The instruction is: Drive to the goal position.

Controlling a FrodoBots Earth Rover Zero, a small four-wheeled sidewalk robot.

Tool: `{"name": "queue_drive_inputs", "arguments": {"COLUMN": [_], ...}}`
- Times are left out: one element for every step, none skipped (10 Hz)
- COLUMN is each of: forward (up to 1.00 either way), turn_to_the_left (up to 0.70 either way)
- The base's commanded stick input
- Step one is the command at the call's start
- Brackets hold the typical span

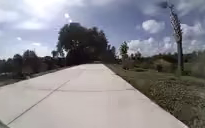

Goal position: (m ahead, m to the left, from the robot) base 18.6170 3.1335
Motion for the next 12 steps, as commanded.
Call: {"name": "queue_drive_inputs", "arguments": {"forward": [0.85,0.85,0.85,0.85,0.84,0.85,0.85,0.84,0.85,0.85,0.85,0.85], "turn_to_the_left": [0.0,0.0,0.0,0.0,0.0,0.0,0.0,0.0,0.0,0.0,0.0,0.0]}}
